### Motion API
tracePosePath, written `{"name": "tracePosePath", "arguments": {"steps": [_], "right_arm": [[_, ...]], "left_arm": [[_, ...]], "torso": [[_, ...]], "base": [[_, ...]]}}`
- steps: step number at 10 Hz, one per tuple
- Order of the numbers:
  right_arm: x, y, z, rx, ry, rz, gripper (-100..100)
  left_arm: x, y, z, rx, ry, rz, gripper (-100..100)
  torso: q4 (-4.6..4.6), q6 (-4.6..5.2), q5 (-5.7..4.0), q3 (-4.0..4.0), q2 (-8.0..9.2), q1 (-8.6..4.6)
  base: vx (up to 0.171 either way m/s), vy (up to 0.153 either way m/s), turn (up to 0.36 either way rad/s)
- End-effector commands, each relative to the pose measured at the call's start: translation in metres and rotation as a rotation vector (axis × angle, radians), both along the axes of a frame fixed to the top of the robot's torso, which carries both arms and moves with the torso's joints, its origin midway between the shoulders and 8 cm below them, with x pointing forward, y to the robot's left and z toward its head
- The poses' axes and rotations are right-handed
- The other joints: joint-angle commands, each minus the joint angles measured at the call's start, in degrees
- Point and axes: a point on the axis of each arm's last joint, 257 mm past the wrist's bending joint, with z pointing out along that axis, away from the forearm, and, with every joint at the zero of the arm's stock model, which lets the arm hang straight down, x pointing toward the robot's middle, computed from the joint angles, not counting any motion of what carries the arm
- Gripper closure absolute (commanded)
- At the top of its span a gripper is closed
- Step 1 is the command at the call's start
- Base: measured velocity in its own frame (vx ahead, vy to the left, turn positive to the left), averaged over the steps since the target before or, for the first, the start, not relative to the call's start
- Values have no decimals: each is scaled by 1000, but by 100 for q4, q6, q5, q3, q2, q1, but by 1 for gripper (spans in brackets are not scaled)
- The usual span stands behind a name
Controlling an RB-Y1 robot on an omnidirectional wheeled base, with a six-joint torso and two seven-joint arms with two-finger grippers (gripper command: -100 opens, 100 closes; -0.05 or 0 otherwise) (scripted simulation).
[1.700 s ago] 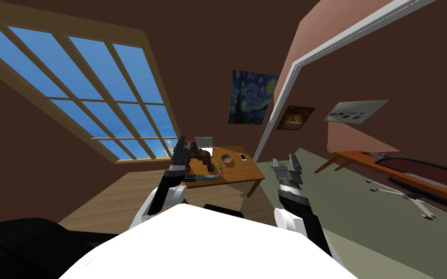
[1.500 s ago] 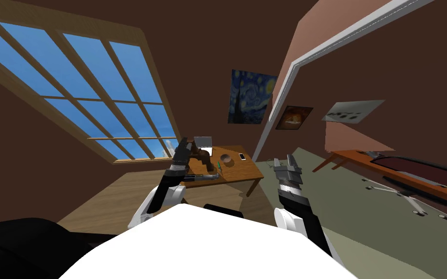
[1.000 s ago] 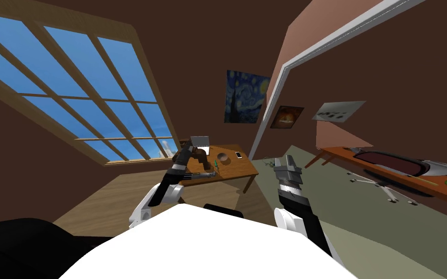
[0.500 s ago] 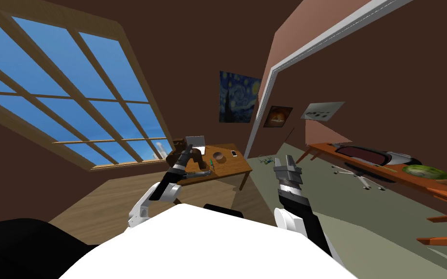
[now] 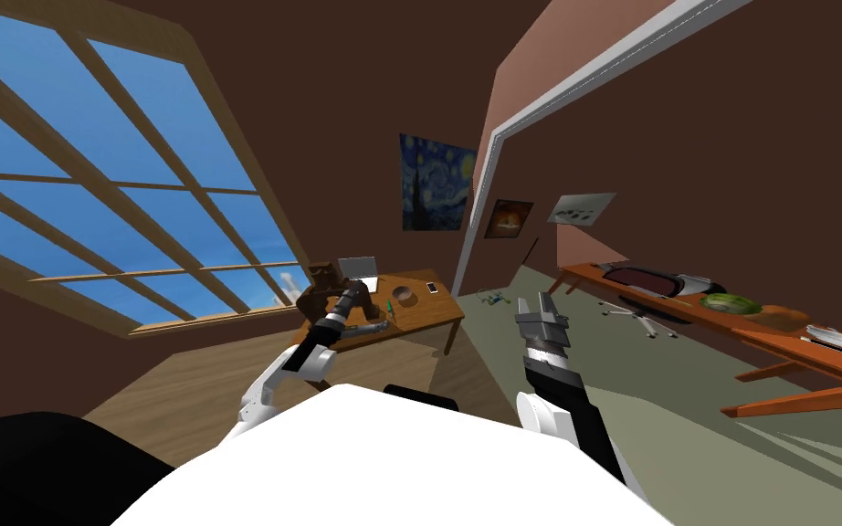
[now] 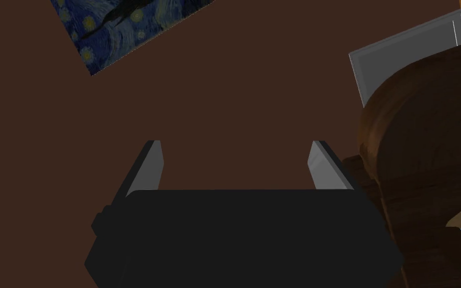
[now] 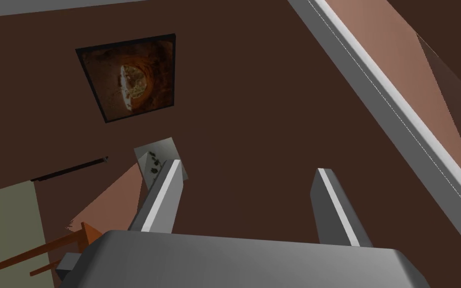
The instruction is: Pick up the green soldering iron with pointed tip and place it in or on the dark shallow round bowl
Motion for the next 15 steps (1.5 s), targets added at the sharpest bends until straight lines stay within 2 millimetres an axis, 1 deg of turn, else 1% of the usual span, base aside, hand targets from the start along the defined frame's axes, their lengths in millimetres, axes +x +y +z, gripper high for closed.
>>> {"name": "tracePosePath", "arguments": {"steps": [1,2,3,4,6,7,8,9,10,11,12,13,14,15], "right_arm": [[0,0,0,0,0,0,0],[0,0,0,0,0,0,0],[0,0,0,0,0,0,0],[0,0,0,0,0,0,0],[0,0,0,0,0,0,0],[0,0,0,0,0,0,0],[0,0,0,0,0,0,0],[0,0,0,0,0,0,0],[0,0,0,0,0,0,0],[0,0,0,0,0,0,0],[0,0,0,0,0,0,0],[0,0,0,0,0,0,0],[0,0,0,0,0,0,0],[0,0,0,0,0,0,0]], "left_arm": [[4,14,-21,19,67,24,-100],[4,14,-21,19,67,24,-100],[4,27,-42,36,126,45,-100],[4,27,-42,36,126,45,-100],[1,54,-81,74,244,85,-100],[0,56,-85,73,251,88,-100],[-3,68,-100,93,303,104,-100],[-5,71,-106,92,316,109,-100],[-10,83,-123,113,371,125,-100],[-11,86,-128,111,383,130,-100],[-19,100,-149,131,449,149,-100],[-20,101,-150,131,451,150,-100],[-30,116,-171,151,520,169,-100],[-30,116,-171,151,520,169,-100]], "torso": [[0,0,0,0,0,0],[-1,2,1,-1,-2,1],[0,-1,1,0,0,3],[-1,1,0,-1,-1,-1],[-1,2,1,-2,-2,0],[-2,2,-2,-4,-7,-9],[-2,-2,-2,-4,-6,-7],[-2,1,-1,-3,-5,-5],[-1,-2,0,-2,-4,2],[-1,2,1,-3,-6,1],[-2,-2,1,-4,-7,4],[-3,1,1,-6,-10,3],[-2,-3,1,-5,-8,6],[-2,0,1,-6,-10,4]], "base": [[4,-47,-138],[-1,-39,-75],[5,-52,-146],[7,-41,-70],[15,-66,-204],[21,-64,-83],[16,-61,-151],[13,-40,-85],[20,-47,-185],[23,-34,-86],[34,-45,-186],[26,-29,-89],[36,-34,-177],[34,-23,-92]]}}
